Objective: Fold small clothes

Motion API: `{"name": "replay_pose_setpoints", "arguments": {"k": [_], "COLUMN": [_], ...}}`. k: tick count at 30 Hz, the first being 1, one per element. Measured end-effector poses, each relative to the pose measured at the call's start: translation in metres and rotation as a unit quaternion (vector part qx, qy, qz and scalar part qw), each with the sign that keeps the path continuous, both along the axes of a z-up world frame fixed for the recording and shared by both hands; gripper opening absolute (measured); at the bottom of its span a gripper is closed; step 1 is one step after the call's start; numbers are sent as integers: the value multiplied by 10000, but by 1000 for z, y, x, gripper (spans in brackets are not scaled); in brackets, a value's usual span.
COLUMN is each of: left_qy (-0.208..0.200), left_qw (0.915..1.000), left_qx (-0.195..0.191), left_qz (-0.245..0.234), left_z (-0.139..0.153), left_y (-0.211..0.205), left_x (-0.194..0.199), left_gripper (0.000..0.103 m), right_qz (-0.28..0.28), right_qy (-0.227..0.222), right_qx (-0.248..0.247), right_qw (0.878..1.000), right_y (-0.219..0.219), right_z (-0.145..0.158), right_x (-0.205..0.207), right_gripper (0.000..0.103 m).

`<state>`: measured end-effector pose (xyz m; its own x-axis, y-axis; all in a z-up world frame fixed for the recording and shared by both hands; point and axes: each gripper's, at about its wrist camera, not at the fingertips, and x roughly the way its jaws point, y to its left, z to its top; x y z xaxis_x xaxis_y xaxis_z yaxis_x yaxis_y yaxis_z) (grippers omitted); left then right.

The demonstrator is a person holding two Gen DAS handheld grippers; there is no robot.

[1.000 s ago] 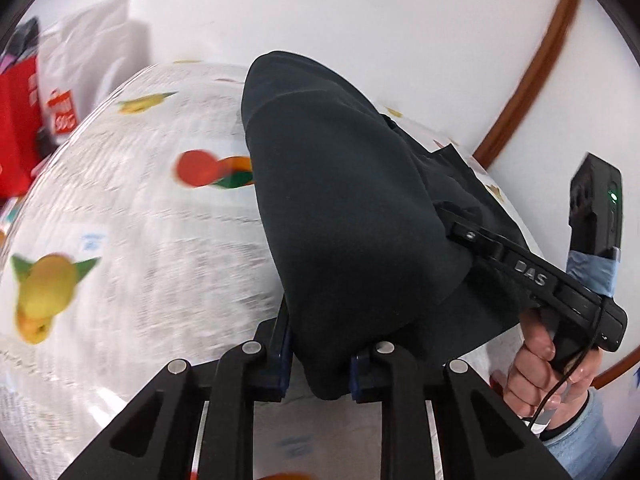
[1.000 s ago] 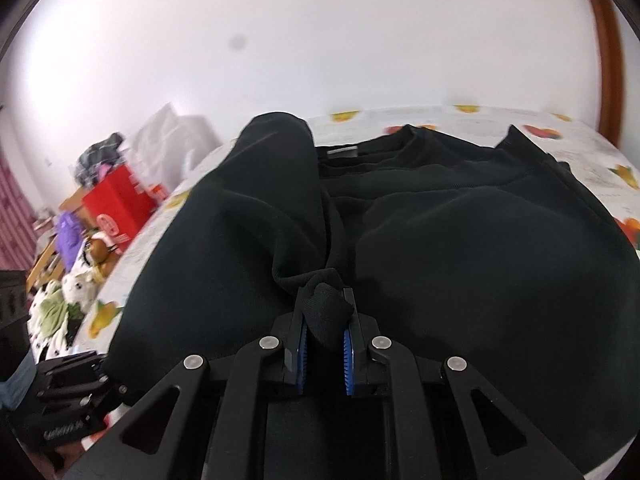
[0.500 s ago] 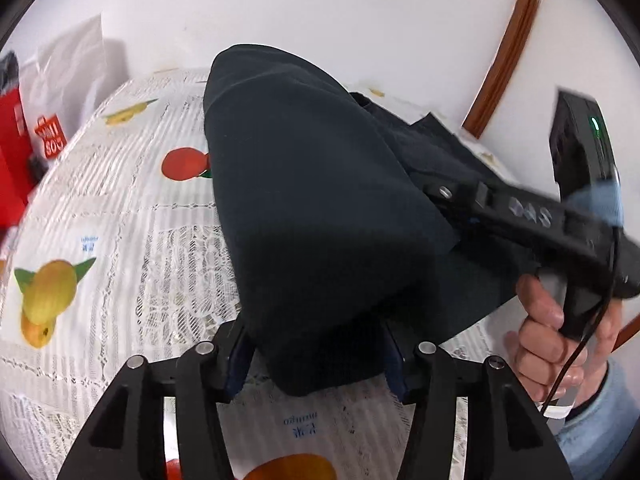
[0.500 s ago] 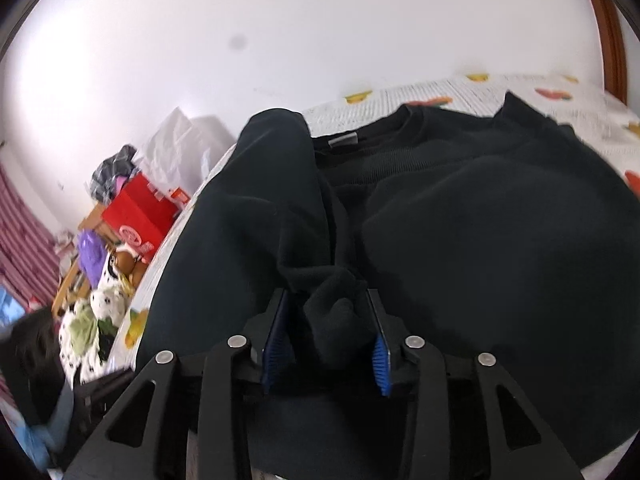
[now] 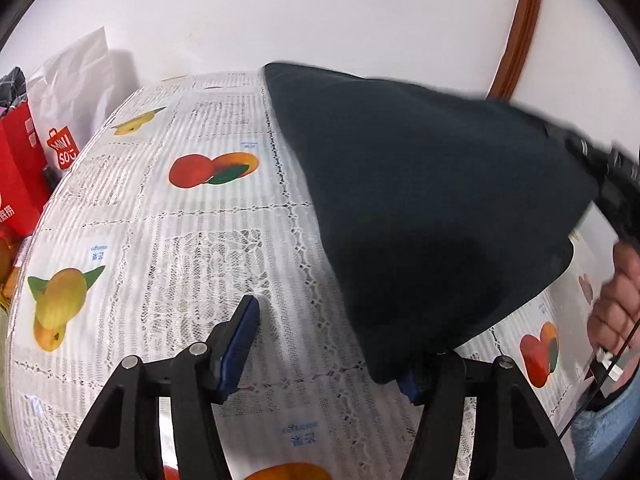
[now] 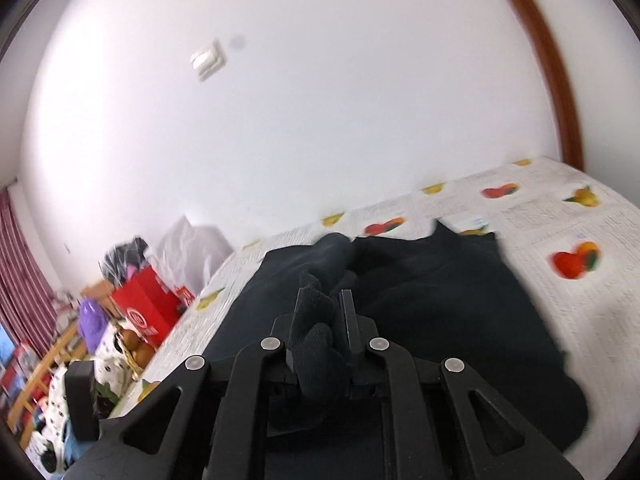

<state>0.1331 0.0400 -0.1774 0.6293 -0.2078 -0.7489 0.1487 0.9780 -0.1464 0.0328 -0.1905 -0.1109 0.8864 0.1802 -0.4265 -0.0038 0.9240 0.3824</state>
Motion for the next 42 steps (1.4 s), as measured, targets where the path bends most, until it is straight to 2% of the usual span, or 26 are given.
{"name": "replay_pose_setpoints", "arguments": {"k": [2, 4, 6, 9, 10, 11, 14, 18, 19, 20, 21, 24, 25, 27, 30, 35, 37, 38, 40, 42], "left_qy": [-110, -150, -96, -13, -34, -63, -66, 87, 19, -8, -44, -10, 6, 27, 70, -37, -45, -55, -121, -154], "left_qw": [9996, 9991, 9993, 9996, 9995, 9993, 9980, 9985, 9985, 9981, 9979, 9983, 9985, 9983, 9984, 9977, 9979, 9979, 9971, 9965], "left_qx": [247, 383, 340, 183, 81, -13, -182, 30, 182, 317, 425, 385, 362, 382, 339, 495, 427, 385, 122, 139], "left_qz": [-37, -59, -78, -235, -312, -379, -596, -537, -523, -522, -490, -432, -419, -430, -454, -465, -478, -516, -744, -807], "left_z": [-1, -1, 0, 4, 7, 8, 10, 2, 3, 2, 1, 0, 0, 0, 0, 1, 2, 3, 7, 8], "left_y": [-5, -11, -10, -9, -9, -8, -22, -41, -46, -51, -53, -52, -51, -50, -45, -49, -47, -46, -45, -48], "left_x": [-9, -9, -8, -6, -7, -9, -7, 8, 7, 6, 5, 7, 9, 10, 11, 8, 7, 5, 1, 0], "left_gripper": [61, 62, 62, 60, 60, 60, 60, 63, 64, 66, 67, 69, 69, 69, 69, 71, 70, 70, 70, 70], "right_qz": [-142, -200, -224, -352, -266, -198, -69, -170, -193, -176, -116, -59, -57, -152, -629, -754, -737, -749, -689, -645], "right_qy": [632, 1050, 1037, 962, 976, 1031, 1206, 1335, 1337, 1377, 1405, 1152, 890, 551, 196, 1045, 1128, 1111, 1139, 1234], "right_qx": [-266, -403, -213, -90, -27, 40, 264, 259, 188, 93, 9, -335, -478, -453, -359, -279, -203, -148, 55, 136], "right_qw": [9975, 9935, 9941, 9947, 9949, 9945, 9923, 9906, 9907, 9903, 9900, 9928, 9949, 9973, 9972, 9913, 9907, 9909, 9911, 9902], "right_y": [-8, -9, -15, -20, -20, -20, -18, -8, -5, -1, 2, 3, -1, -13, -42, -66, -68, -69, -72, -74], "right_z": [-27, -47, -49, -42, -41, -43, -50, -54, -54, -53, -52, -40, -29, -14, -2, -41, -49, -48, -46, -48], "right_x": [0, 2, -1, -4, 0, 5, 19, 38, 41, 45, 48, 47, 40, 27, 2, 4, 2, 1, 6, 14], "right_gripper": [12, 13, 15, 30, 38, 40, 41, 41, 36, 20, 15, 10, 10, 9, 9, 11, 16, 23, 30, 31]}}
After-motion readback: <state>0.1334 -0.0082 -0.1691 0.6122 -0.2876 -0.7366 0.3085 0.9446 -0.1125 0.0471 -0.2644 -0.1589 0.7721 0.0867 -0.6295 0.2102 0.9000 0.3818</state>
